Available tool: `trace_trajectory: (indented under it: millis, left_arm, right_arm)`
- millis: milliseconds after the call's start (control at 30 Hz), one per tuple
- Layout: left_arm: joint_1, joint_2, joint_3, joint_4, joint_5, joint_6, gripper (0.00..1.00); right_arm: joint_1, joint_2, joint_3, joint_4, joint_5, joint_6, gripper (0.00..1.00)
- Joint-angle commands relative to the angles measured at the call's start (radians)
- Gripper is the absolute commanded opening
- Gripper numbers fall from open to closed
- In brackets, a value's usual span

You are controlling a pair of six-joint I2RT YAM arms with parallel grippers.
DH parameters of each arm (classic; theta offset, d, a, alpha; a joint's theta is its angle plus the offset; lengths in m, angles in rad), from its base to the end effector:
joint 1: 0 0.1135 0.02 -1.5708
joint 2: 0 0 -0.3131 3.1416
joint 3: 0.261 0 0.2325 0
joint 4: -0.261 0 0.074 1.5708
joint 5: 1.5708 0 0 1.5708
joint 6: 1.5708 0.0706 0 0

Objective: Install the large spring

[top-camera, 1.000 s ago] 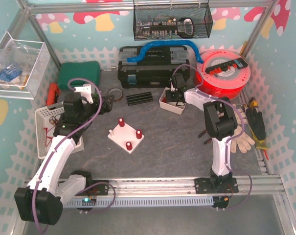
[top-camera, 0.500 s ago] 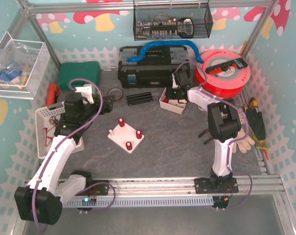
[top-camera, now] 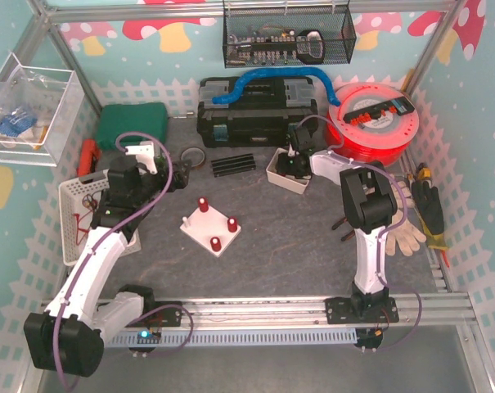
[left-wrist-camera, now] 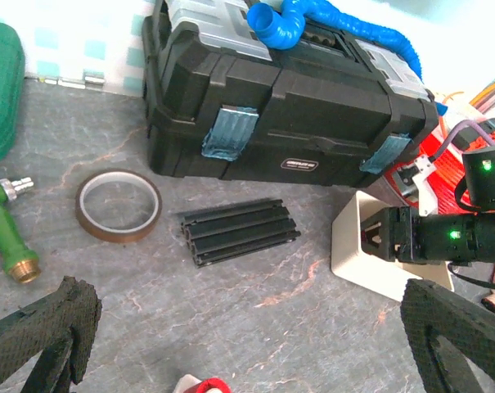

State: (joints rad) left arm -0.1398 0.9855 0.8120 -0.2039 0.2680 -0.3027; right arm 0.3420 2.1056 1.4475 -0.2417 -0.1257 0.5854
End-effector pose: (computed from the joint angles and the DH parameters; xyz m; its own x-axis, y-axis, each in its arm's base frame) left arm 0.2061 -0.0479 0.3424 -0.4610 -0.2254 -0.8583 0.2522 0.8940 -0.3703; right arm 0.4526 0.1705 0.1801 -0.8394 0.2831 -0.4640 0.0692 0.9024 0.4254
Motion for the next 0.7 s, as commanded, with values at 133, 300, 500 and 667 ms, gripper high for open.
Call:
trace_trajectory:
  millis: [133, 300, 500, 667]
  left_arm:
    - [-0.006, -0.008, -0.012, 0.018, -0.010, 0.029, 0.99]
    - [-0.006, -0.002, -0.014, 0.018, -0.012, 0.031, 0.99]
    - [-0.006, 0.006, -0.016, 0.020, -0.012, 0.030, 0.99]
    - [-0.006, 0.013, -0.012, 0.022, -0.011, 0.026, 0.99]
  right_arm:
    - [0.003, 0.022, -0.002, -0.067, 0.160, -0.003, 0.43]
    - [0.003, 0.018, -0.016, -0.032, 0.145, -0.015, 0.26]
    - [0.004, 0.014, -0.016, -0.024, 0.136, -0.036, 0.13]
    - [0.003, -0.056, -0.027, 0.006, 0.125, -0.087, 0.11]
